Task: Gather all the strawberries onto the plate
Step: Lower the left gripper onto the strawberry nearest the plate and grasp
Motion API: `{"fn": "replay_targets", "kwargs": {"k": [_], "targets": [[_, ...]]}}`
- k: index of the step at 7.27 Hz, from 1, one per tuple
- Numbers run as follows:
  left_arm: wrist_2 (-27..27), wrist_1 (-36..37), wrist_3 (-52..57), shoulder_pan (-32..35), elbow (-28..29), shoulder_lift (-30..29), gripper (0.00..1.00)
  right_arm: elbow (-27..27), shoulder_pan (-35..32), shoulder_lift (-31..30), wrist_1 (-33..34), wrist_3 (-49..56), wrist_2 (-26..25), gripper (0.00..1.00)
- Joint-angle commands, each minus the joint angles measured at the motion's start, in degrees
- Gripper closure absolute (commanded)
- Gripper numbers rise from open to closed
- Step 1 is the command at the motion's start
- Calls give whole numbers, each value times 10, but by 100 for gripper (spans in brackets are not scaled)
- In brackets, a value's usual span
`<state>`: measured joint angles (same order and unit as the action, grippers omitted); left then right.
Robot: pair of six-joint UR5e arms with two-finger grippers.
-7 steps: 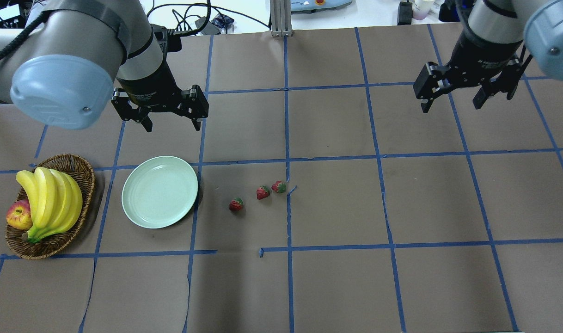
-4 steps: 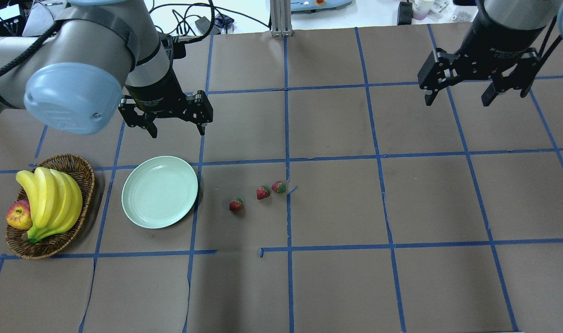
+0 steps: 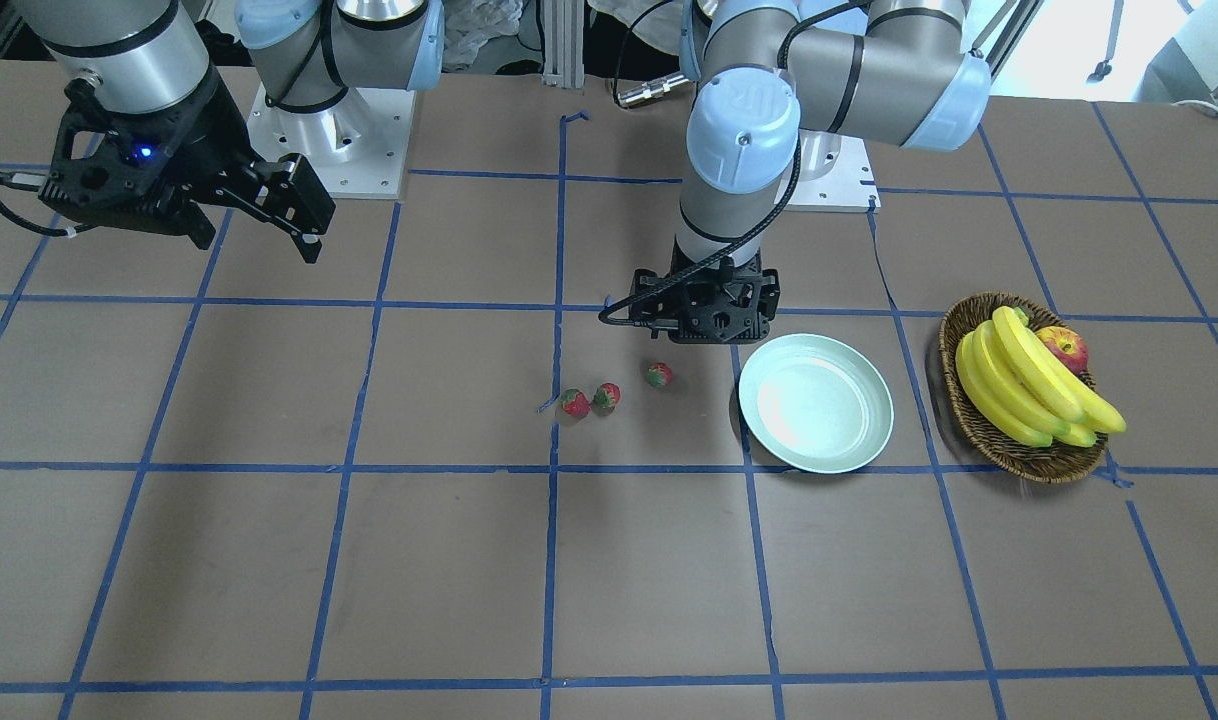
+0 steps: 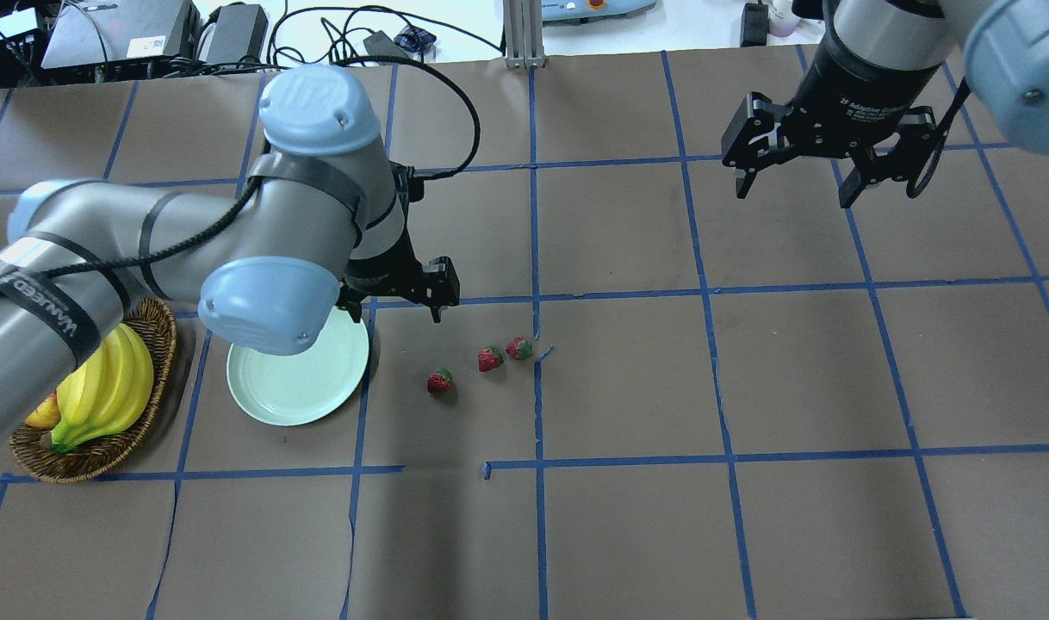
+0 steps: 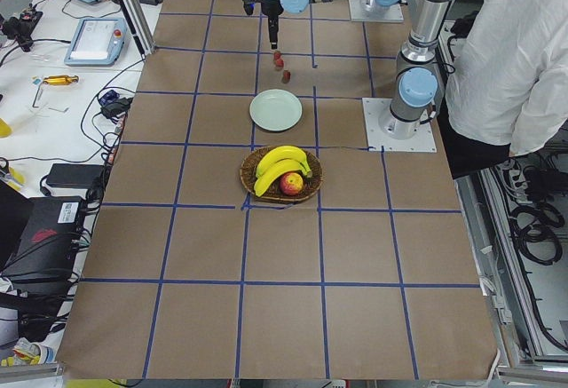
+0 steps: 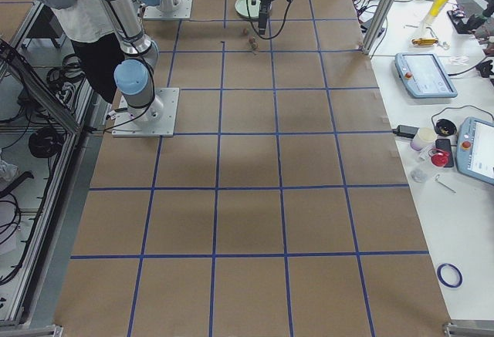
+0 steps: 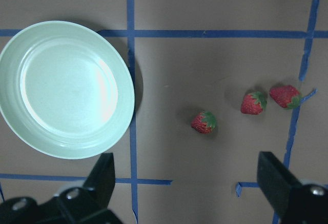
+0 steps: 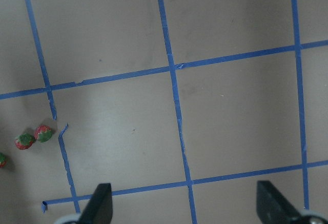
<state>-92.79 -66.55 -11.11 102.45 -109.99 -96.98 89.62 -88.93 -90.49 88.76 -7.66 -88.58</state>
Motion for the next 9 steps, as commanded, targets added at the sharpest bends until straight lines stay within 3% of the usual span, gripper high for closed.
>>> {"fn": "replay_targets", "kwargs": {"k": [1,3,5,7,8,9], "targets": [[-1,123,40,4,-94,-17,4,12,-1,6,51,0,-5,1],[3,147,41,4,-96,-47,4,19,-4,4,52,24,-18,5],[3,163,41,4,-95,-67,6,17,-5,5,52,19,-16,0],[5,174,40,4,-95,-92,11,17,-5,5,52,17,-15,0],[5,176,36,6,-96,-101,21,16,-5,5,52,17,-15,0],[4,176,31,10,-96,-105,23,16,-5,5,52,16,-14,0]]}}
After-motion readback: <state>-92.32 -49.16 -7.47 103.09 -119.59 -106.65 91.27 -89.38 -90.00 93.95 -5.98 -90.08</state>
